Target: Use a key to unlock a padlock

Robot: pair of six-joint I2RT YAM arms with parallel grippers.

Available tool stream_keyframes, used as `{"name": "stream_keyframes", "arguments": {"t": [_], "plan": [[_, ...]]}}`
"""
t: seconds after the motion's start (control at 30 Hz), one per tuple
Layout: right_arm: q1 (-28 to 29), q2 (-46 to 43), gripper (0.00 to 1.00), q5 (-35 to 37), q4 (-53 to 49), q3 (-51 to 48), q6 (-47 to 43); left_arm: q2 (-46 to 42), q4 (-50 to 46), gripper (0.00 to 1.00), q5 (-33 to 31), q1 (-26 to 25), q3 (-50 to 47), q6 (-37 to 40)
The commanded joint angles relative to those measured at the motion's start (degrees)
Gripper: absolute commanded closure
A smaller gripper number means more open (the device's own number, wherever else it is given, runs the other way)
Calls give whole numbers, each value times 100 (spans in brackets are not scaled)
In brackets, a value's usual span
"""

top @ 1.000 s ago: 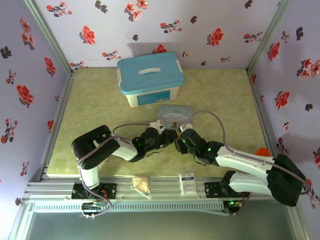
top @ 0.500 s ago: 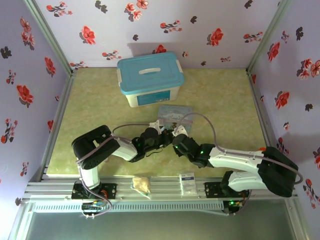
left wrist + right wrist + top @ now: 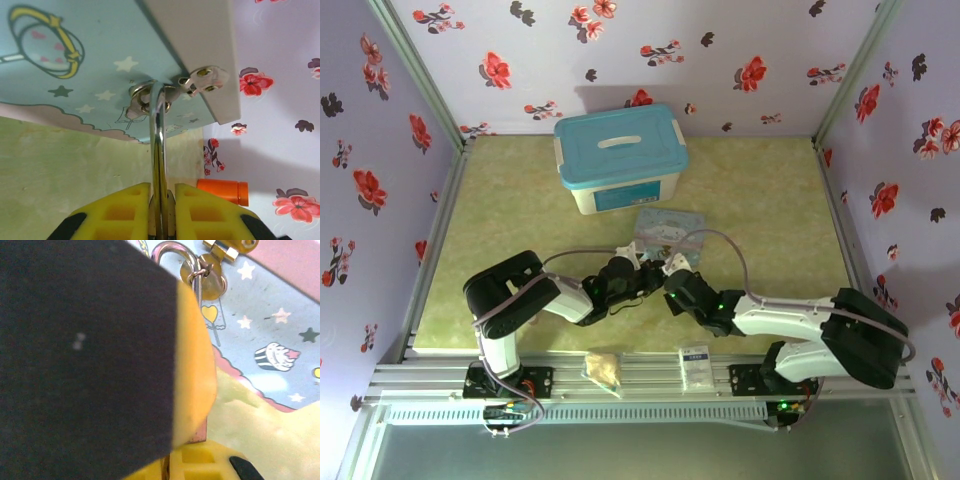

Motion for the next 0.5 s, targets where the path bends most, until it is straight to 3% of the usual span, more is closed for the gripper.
{"name": "stream_keyframes", "arguments": {"t": [0.0,0.17,0.33,0.47], "plan": [[-543,-299,97,-1275,1143,-359,321,-146,408,100,194,-23,-51,-22],[-1212,-682,97,-2479,1708,-747,707,-115,487,100,203,4,-130,-24],[-1386,-869,96,-2637,1749,-993,833,-106,591,100,145,30,-246,-11],[-1423,-1042,73,-2668,1654,-1072,1003,-149,560,100,144,45,-265,31]]}}
